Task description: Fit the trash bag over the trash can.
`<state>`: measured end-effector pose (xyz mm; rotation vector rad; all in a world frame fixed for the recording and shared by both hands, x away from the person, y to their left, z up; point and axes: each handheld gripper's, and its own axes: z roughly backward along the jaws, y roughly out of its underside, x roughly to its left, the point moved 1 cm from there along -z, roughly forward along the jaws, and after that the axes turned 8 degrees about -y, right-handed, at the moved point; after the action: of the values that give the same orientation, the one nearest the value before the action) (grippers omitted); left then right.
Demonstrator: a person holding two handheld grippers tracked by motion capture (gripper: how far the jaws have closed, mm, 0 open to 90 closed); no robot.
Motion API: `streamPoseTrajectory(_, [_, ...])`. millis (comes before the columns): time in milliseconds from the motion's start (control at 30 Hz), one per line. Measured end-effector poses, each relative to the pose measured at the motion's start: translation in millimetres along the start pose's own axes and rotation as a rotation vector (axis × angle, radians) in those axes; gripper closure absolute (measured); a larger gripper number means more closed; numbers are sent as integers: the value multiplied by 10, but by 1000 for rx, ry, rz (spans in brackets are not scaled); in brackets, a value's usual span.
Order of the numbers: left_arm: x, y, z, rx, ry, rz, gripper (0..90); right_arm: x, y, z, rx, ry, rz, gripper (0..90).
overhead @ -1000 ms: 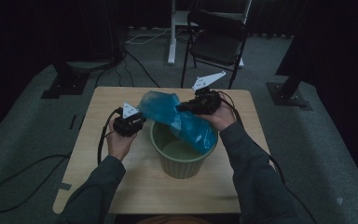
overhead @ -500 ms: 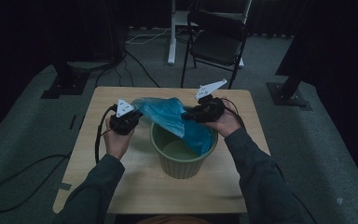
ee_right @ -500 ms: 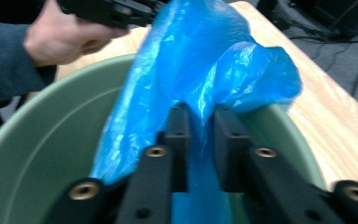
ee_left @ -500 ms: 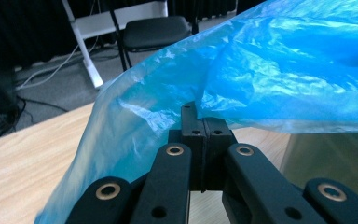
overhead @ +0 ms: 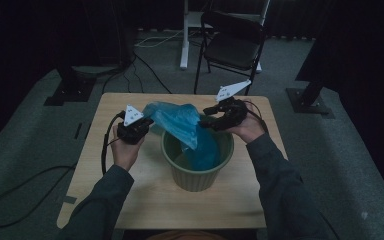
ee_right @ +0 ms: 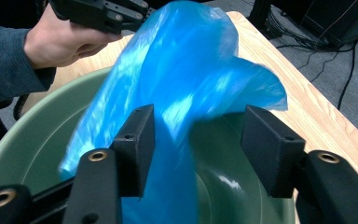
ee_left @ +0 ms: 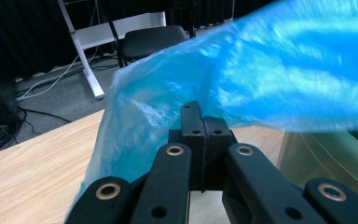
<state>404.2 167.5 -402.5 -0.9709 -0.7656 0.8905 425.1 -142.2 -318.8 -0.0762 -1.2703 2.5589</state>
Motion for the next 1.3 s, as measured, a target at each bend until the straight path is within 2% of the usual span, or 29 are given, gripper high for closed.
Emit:
streamPoseTrajectory(133, [-20,-9,8,-8,9,-5,899,-43,-16,13,-28,19,-19,440])
streamPoseTrajectory(300, [-81,-24,20,-22,27,-18,899,-66,-55,-70,-25,38,-32,448])
streamPoseTrajectory(333, [-126,-41,36,-34,41,-26,899,-92,-102,-203,-9,50,-33,471])
streamPoseTrajectory(567, [-190,-64,69,-54,63,-39,899,-150,-193,-410,22,68,-39,520])
streamPoseTrajectory(600, [-199,-67,76,-56,67,-41,899,-159,-205,-436,28,68,-39,538])
streamPoseTrajectory(633, [-207,-70,81,-57,71,-44,899,-171,-216,-478,47,52,-43,636])
streamPoseTrajectory(667, [-218,-72,87,-59,74,-46,899,-171,-216,-478,47,52,-43,636])
streamPoseTrajectory(700, [-236,-69,105,-64,78,-49,898,-170,-204,-499,73,35,-45,751])
streamPoseTrajectory(733, [-242,-64,113,-66,80,-52,898,-166,-194,-500,83,29,-48,793])
streamPoseTrajectory(767, [-242,-64,113,-66,80,-52,898,-166,-194,-500,83,29,-48,793])
streamPoseTrajectory(800, [-252,-51,130,-66,83,-54,896,-140,-169,-478,84,31,-41,857])
streamPoseTrajectory(867, [-254,-42,137,-65,86,-55,891,-123,-157,-462,82,30,-36,875])
streamPoseTrajectory(933, [-259,-23,154,-63,90,-54,883,-106,-146,-443,83,32,-32,885])
streamPoseTrajectory(967, [-261,-14,164,-62,92,-55,859,-46,-105,-391,85,39,-18,899])
streamPoseTrajectory(1100, [-251,13,213,-60,96,-50,817,-15,-70,-358,80,43,-14,900])
streamPoseTrajectory(1300, [-147,56,370,-67,103,-8,741,53,68,-241,60,54,-10,900])
